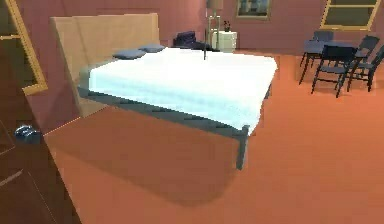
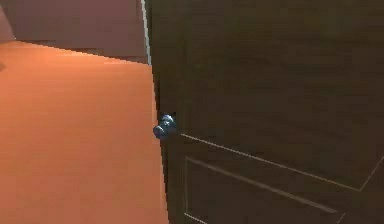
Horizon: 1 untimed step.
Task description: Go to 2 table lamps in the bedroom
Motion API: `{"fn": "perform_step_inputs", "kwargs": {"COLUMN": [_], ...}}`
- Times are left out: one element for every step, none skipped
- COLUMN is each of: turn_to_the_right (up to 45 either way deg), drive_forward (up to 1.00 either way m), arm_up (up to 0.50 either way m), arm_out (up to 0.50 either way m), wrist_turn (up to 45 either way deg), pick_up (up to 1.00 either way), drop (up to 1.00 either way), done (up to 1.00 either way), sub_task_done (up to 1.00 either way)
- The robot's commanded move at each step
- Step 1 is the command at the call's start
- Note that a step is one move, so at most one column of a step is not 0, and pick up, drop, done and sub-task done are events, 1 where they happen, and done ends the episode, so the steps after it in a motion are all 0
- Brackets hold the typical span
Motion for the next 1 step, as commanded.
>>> {"fn": "perform_step_inputs", "kwargs": {"turn_to_the_right": [42.0], "drive_forward": [0.0], "arm_up": [0.0], "arm_out": [0.0], "wrist_turn": [0.0], "pick_up": [0.0], "drop": [0.0], "done": [0.0], "sub_task_done": [0.0]}}
